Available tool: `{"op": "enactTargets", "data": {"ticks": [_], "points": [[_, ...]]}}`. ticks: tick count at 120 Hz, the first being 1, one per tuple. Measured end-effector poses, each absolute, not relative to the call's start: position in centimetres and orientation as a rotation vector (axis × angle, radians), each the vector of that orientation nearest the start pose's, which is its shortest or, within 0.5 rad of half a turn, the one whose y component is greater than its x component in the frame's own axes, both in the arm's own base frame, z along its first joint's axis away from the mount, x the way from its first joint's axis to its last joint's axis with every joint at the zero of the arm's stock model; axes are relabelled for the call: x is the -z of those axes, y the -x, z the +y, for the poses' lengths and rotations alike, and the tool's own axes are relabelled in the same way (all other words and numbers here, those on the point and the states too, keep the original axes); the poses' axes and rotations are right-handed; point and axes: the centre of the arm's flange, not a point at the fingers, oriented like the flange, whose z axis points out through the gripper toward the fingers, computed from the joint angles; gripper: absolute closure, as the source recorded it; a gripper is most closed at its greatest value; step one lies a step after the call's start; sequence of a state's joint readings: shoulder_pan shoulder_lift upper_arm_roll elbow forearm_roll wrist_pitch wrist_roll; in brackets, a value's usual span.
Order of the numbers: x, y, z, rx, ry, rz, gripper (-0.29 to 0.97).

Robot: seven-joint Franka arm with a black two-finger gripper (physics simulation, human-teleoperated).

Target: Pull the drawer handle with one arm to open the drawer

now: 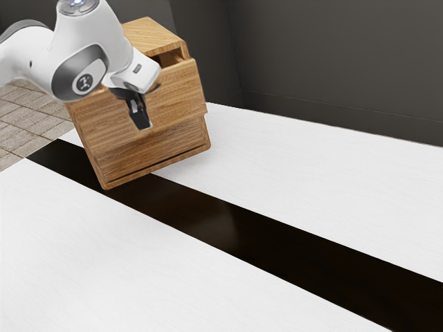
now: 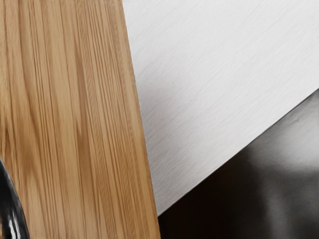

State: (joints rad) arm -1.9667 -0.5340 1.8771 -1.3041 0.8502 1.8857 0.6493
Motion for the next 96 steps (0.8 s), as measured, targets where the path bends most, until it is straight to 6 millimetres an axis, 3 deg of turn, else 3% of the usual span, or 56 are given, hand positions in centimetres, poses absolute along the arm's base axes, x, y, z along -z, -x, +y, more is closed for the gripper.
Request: {"op": "enactTargets", "data": {"ticks": [40,67,77,96], "points": [[-64.3,-64.3,18.6,0.406,2.507,0.908,0.04],[-63.3,-64.2,16.2,0.391,2.516,0.938,-0.07],[-63.6,-63.8,15.7,0.382,2.514,0.929,0.01],[-62.8,-62.5,15.8,0.337,2.536,0.897,-0.01]]}}
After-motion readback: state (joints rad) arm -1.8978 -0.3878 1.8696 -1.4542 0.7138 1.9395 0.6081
